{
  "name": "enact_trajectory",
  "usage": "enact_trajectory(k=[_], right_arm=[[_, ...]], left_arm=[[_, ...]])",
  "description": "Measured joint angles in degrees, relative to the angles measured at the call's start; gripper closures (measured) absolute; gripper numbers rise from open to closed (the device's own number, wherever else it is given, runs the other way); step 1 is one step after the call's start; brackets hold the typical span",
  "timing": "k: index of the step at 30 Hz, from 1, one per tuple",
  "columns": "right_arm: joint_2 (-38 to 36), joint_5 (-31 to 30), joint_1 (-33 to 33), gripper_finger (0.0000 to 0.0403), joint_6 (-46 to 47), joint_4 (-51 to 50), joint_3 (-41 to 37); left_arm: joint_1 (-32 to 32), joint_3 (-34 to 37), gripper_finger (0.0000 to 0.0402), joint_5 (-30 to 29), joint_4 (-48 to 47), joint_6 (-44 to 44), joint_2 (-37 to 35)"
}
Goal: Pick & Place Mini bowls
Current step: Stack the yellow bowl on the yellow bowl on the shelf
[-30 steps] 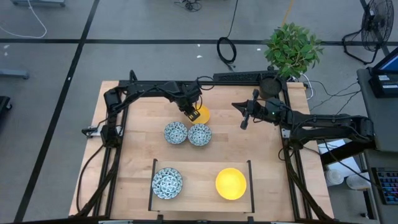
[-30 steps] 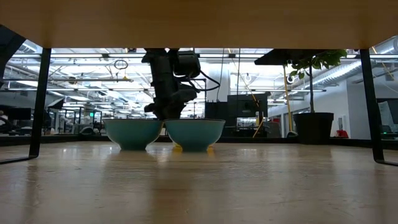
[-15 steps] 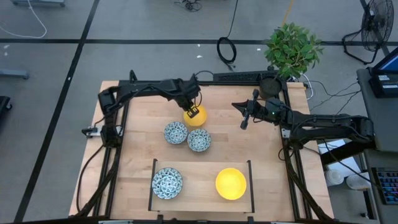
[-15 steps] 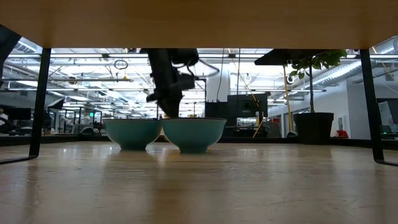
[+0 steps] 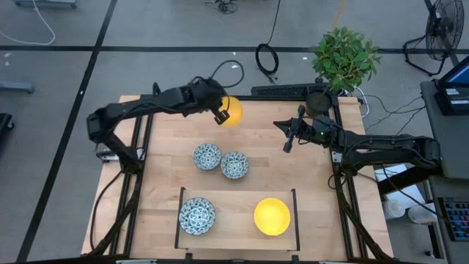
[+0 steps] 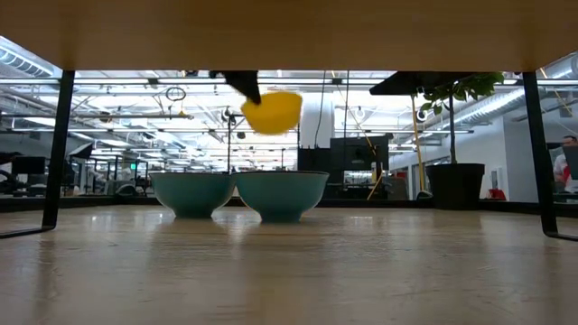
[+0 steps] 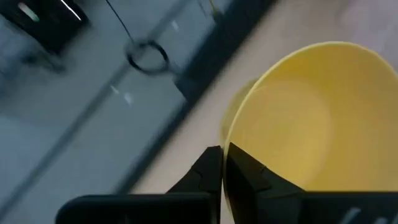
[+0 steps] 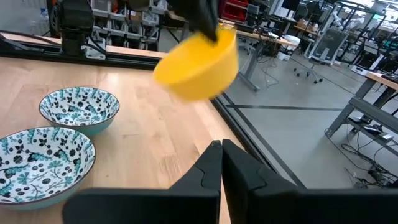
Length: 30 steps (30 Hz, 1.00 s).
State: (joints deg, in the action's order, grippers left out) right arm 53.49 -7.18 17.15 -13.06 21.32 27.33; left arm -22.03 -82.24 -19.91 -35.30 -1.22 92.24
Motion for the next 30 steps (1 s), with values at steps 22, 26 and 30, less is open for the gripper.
enact_trajectory(k=[22,26,30], right_arm=[[0.0,0.0,0.0,0.0403,0.4,0.0,0.0],[0.0,0.0,0.0,0.0403,0.9,0.2,0.0],[0.0,0.0,0.0,0.0403,1.3,0.2,0.0]], left_arm=[[14.0,0.0,0.0396,-30.1,9.3,28.5,-6.2],[15.1,-0.1,0.0397,-34.4,14.2,34.6,-3.9],[15.7,0.0,0.0398,-41.3,18.2,39.6,-0.9]])
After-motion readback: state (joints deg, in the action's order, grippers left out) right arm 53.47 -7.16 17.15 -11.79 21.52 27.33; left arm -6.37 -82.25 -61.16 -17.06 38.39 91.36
